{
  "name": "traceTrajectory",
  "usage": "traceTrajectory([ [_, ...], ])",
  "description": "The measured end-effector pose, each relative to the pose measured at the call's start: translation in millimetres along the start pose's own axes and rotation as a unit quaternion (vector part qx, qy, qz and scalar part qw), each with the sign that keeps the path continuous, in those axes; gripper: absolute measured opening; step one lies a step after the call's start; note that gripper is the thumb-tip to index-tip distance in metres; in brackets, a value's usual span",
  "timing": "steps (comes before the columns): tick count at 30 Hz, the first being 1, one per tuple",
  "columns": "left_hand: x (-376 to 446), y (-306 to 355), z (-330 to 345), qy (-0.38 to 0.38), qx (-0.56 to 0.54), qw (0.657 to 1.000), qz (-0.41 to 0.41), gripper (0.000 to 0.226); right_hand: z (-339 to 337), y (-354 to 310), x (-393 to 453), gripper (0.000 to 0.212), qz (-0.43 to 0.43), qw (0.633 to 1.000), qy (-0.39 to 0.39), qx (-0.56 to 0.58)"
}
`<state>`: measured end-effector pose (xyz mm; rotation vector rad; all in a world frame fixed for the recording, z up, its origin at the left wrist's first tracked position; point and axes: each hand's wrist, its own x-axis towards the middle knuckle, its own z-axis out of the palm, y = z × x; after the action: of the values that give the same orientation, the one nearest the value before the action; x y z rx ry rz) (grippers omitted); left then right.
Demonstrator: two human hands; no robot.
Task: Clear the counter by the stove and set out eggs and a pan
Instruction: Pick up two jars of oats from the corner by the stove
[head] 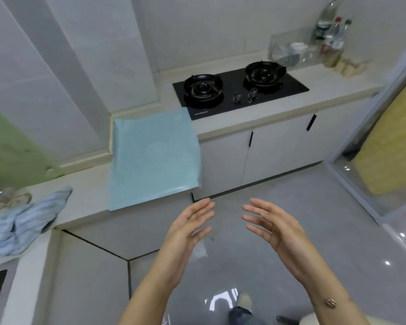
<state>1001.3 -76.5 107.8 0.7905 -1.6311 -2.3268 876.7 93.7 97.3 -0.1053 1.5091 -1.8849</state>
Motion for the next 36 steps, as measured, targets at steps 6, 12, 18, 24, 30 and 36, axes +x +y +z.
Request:
traceTrajectory([
  [6,105.7,23.1,96.9,-0.06,0.025,0.998,-0.003,0.035,-80.1,-71.9,70.9,0.026,-0.025,0.999,0.032,-0.01],
  [12,203.3,34.7,167.1,-0.098,0.021,0.995,-0.019,0.033,-143.5,-123.0,133.1,0.026,-0.04,0.995,0.096,0.011],
  [18,293.5,44.4,221.1,-0.153,0.037,0.987,-0.035,0.034,-186.8,-164.6,197.0,0.027,-0.053,0.989,0.134,0.019],
  [24,388.2,67.6,273.0,-0.188,0.018,0.981,-0.051,0.033,-220.4,-212.8,266.0,0.027,-0.066,0.982,0.177,0.015],
  [30,486.9,96.4,336.0,-0.232,0.03,0.971,-0.042,0.032,-267.2,-277.7,342.8,0.027,-0.081,0.975,0.207,0.023],
  [36,572.6,100.5,402.7,-0.25,0.054,0.966,-0.038,0.03,-324.9,-319.3,406.9,0.027,-0.098,0.969,0.227,0.017],
])
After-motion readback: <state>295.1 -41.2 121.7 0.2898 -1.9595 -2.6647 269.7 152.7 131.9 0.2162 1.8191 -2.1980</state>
